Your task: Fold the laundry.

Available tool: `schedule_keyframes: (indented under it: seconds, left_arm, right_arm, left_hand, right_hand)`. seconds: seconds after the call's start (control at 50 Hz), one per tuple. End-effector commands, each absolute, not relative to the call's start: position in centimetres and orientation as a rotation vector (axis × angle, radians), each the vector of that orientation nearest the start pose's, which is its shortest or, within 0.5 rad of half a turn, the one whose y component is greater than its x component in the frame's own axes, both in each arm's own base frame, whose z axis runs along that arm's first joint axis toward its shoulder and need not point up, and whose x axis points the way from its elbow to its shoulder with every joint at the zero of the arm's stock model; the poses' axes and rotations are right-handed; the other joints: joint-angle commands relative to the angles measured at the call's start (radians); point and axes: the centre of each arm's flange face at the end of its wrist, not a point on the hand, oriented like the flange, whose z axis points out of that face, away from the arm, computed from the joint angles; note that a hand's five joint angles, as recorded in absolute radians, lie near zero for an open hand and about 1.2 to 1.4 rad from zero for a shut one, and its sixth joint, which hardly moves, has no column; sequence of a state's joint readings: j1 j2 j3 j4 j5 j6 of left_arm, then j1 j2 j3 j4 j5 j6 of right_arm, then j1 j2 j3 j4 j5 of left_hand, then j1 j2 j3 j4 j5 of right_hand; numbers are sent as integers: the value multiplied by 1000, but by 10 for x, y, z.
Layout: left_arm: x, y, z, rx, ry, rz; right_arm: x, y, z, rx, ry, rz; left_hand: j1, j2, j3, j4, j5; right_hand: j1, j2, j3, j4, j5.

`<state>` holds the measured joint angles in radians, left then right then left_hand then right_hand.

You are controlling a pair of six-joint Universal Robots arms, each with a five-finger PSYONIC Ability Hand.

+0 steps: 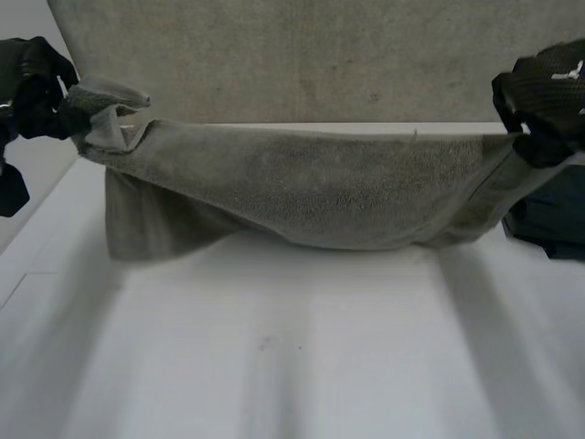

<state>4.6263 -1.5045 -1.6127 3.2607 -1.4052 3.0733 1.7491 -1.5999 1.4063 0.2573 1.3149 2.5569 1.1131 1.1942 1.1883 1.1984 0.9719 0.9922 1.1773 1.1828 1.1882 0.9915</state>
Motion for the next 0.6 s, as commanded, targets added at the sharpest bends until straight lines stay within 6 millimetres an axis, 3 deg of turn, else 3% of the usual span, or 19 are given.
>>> schedule_keyframes:
  seconds: [0.02,0.12,0.2,0.26,0.32,0.4,0.48,0.6]
  left_arm:
    - [-162,-296,294,144,2460,-2396]
    - [-165,-313,236,124,2669,-2155]
    - [-165,-321,203,94,2769,-2010]
    - [-164,-321,190,81,2802,-1951]
    - [-164,-321,188,76,2803,-1946]
    - [-164,-320,189,77,2801,-1948]
    - [-164,-319,190,80,2796,-1956]
    - [-166,-318,190,89,2799,-1957]
  right_arm:
    - [209,-249,325,-1203,2119,-1986]
    - [215,-269,268,-1249,2277,-1671]
    - [214,-274,236,-1238,2368,-1482]
    - [213,-275,214,-1224,2411,-1375]
    - [208,-276,196,-1202,2455,-1287]
    - [204,-275,187,-1159,2481,-1230]
    - [200,-276,184,-1089,2503,-1211]
    - [197,-278,183,-1016,2514,-1191]
  left_hand:
    - [283,202,208,198,250]
    - [283,202,208,198,250]
    - [283,202,208,198,250]
    - [283,202,208,198,250]
    - [283,202,208,198,250]
    - [283,202,208,198,250]
    - [283,202,208,198,250]
    - [283,202,208,198,250]
  right_hand:
    - [404,219,213,208,230]
    - [404,219,213,208,230]
    - [404,219,213,208,230]
    - [404,219,213,208,230]
    - [96,-89,-95,-100,-78]
    - [-222,-407,-413,-418,-396]
    - [-396,-581,-587,-592,-570]
    - [-467,-652,-657,-663,-641]
